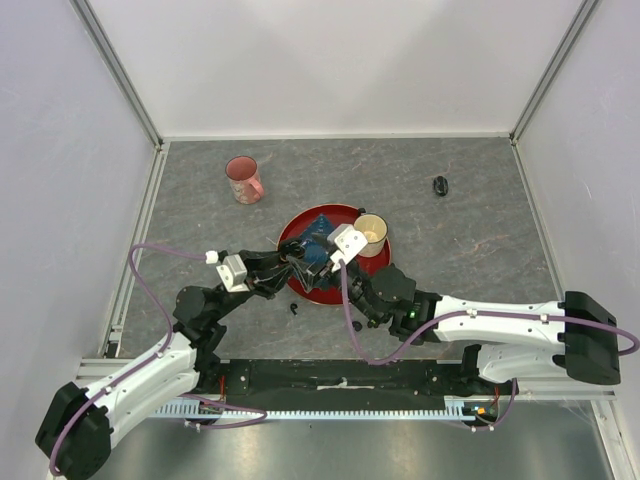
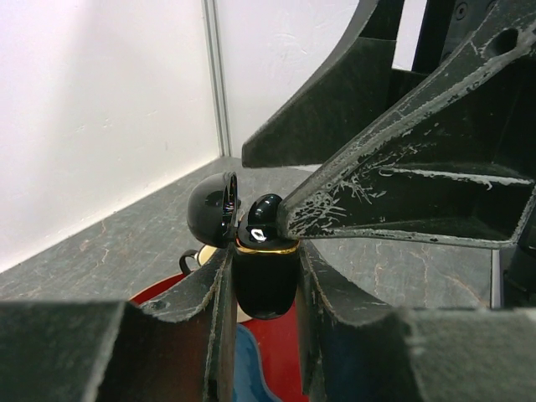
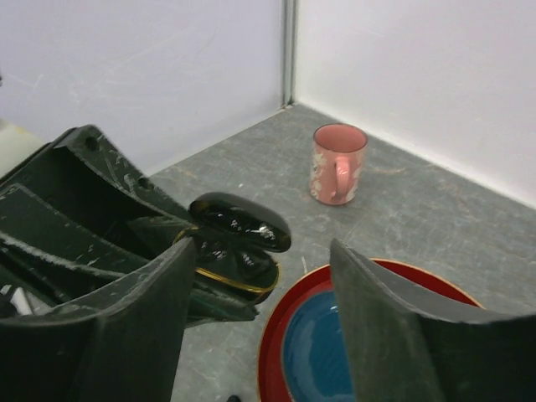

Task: Insert the wireless bluetooth earbuds into the charging case
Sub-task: Place the earbud in the charging case.

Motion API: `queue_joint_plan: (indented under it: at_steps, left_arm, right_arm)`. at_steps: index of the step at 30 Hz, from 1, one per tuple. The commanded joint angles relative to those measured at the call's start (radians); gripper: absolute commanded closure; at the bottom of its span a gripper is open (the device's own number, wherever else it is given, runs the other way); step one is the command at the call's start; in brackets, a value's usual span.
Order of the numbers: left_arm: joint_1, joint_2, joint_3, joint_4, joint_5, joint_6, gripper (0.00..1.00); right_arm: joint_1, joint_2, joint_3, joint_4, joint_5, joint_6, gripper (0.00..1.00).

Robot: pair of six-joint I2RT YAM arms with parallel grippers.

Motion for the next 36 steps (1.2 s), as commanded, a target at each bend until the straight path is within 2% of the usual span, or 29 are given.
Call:
queue_joint_plan:
  at_steps: [1,2,4,7,11,16,20,22,24,28,32,36]
  left_arm:
    - [0.001,-0.019,0.005,0.098,-0.030,0.012,0.98]
    - [0.001,-0.017,0.004,0.098,-0.030,0.012,0.98]
    - [0.001,-0.019,0.002,0.095,-0.034,0.015,0.98]
    - [0.001,-0.031,-0.001,0.085,-0.048,0.020,0.98]
    - [0.001,-0.049,0.008,0.027,-0.066,0.025,0.98]
    - [0.001,-0.076,0.004,0.004,-0.111,0.044,0.98]
    - [0.001,-0.111,0.020,-0.037,-0.155,0.083,0.98]
    - [0.001,-0.131,0.036,-0.091,-0.183,0.097,0.98]
    - [0.001,-0.161,0.051,-0.117,-0.200,0.127,0.98]
    - [0.001,-0.220,0.063,-0.181,-0.237,0.144,0.98]
    - [0.001,-0.275,0.077,-0.253,-0.250,0.156,0.98]
    - [0.001,-0.326,0.079,-0.292,-0.278,0.163,0.98]
  right_arm:
    - [0.011,-0.034,0.034,-0.051,0.069,0.123,0.20]
    - [0.008,-0.043,0.031,-0.034,0.093,0.134,0.14]
    - [0.007,-0.077,0.028,-0.016,0.112,0.159,0.08]
    - [-0.007,-0.137,0.037,-0.054,0.187,0.231,0.02]
    - [-0.082,-0.211,0.101,-0.259,0.210,0.422,0.02]
    - [-0.142,-0.255,0.117,-0.471,0.212,0.541,0.02]
    - [-0.159,-0.229,0.108,-0.664,0.229,0.702,0.09]
    - [-0.167,-0.209,0.072,-0.722,0.174,0.829,0.13]
    - [-0.168,-0.171,0.045,-0.747,0.132,0.957,0.17]
    - [-0.167,-0.051,0.005,-0.752,0.005,1.073,0.32]
    - [-0.155,0.122,0.057,-0.752,-0.098,1.081,0.37]
    - [-0.102,0.223,0.132,-0.772,-0.089,1.090,0.37]
